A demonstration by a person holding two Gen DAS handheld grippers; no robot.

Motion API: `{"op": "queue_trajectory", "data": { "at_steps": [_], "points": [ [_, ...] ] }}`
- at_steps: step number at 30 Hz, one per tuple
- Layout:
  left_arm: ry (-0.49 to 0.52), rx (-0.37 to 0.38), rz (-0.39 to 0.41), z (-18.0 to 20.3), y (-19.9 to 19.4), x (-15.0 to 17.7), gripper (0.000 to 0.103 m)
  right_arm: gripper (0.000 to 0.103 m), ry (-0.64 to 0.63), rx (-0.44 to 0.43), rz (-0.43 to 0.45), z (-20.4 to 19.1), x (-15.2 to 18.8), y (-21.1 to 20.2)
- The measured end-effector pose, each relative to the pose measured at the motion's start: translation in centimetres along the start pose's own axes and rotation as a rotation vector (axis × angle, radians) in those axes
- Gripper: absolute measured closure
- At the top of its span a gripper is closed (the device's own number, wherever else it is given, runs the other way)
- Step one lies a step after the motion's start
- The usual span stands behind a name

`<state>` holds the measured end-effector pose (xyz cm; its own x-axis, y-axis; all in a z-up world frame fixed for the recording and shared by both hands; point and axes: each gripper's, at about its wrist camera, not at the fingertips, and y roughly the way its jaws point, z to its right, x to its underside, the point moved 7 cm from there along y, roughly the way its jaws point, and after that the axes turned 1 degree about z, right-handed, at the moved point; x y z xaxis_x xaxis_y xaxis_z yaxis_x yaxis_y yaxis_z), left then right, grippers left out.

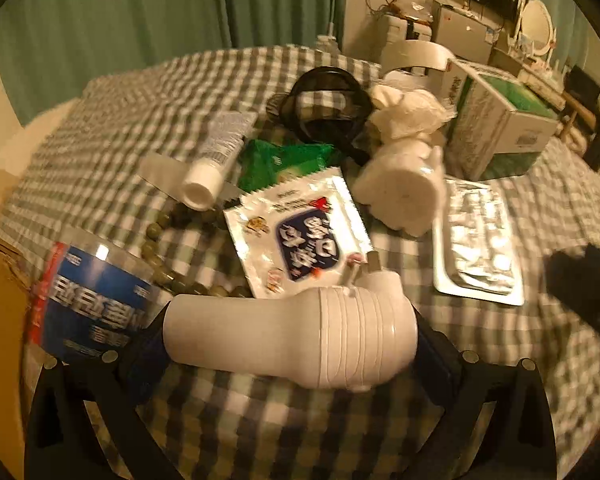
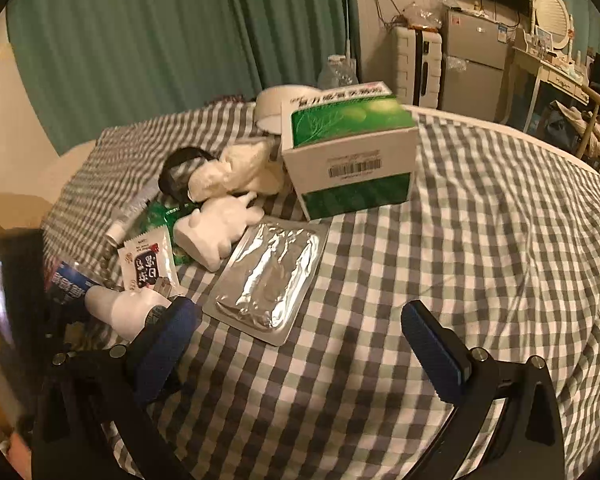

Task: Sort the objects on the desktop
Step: 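Move both tools back over the cluttered bedspread, then grasp the white pipe fitting with the left tool while the right tool grasps the foil blister pack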

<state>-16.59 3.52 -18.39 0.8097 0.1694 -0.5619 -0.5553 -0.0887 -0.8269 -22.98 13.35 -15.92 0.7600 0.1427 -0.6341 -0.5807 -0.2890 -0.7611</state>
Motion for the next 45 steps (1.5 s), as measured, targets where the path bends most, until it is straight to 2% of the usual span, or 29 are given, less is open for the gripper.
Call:
{"op": "queue_trajectory", "data": {
  "at_steps": [2,4,6,12,15,18,20,22,23,32,39,45],
  "points": [
    [-0.057,0.078,-0.048,0.0,0.2,0.8,0.000,0.000,0.006,-0.005,-0.031,-0.4,0.1,1.0],
    [-0.086,0.106,-0.031,-0.4,-0.1,1.1,0.000,0.000,0.039,-0.021,-0.068,-0.7,0.2,2.0],
    [-0.089,0.115,-0.016,-0.5,-0.1,1.1,0.000,0.000,0.054,-0.023,-0.083,-0.9,0.0,2.8],
    [-0.130,0.166,0.019,-1.3,-0.4,0.2,0.000,0.000,0.017,0.066,-0.116,-1.1,-0.4,5.6],
    [-0.115,0.160,0.015,-1.2,0.1,0.0,0.000,0.000,0.024,0.092,-0.129,-1.0,-0.8,6.7],
    [-0.081,0.146,0.015,-0.9,0.4,0.2,0.000,0.003,-0.036,0.132,-0.137,-1.3,-0.9,7.2],
    [-0.063,0.142,0.017,-0.4,0.3,0.3,0.001,0.009,-0.054,0.144,-0.121,-1.3,-0.7,6.9],
    [-0.056,0.140,0.025,-0.4,0.1,0.2,0.001,0.020,-0.063,0.150,-0.115,-1.2,-0.7,6.4],
    [-0.058,0.138,0.028,-0.3,0.0,0.2,0.001,0.034,-0.072,0.151,-0.107,-1.2,-0.8,6.0],
    [-0.051,0.134,0.037,-0.7,-1.2,1.1,0.001,0.039,-0.100,0.148,-0.117,-1.6,-0.1,4.0],
    [-0.070,0.134,0.055,-1.2,-2.7,0.9,0.001,0.040,-0.100,0.128,-0.041,-2.6,-0.9,-0.5],
    [-0.063,0.156,0.122,-1.4,-6.5,-0.2,0.001,0.039,-0.091,0.120,0.012,-3.2,-1.8,-3.6]
  ]
}}
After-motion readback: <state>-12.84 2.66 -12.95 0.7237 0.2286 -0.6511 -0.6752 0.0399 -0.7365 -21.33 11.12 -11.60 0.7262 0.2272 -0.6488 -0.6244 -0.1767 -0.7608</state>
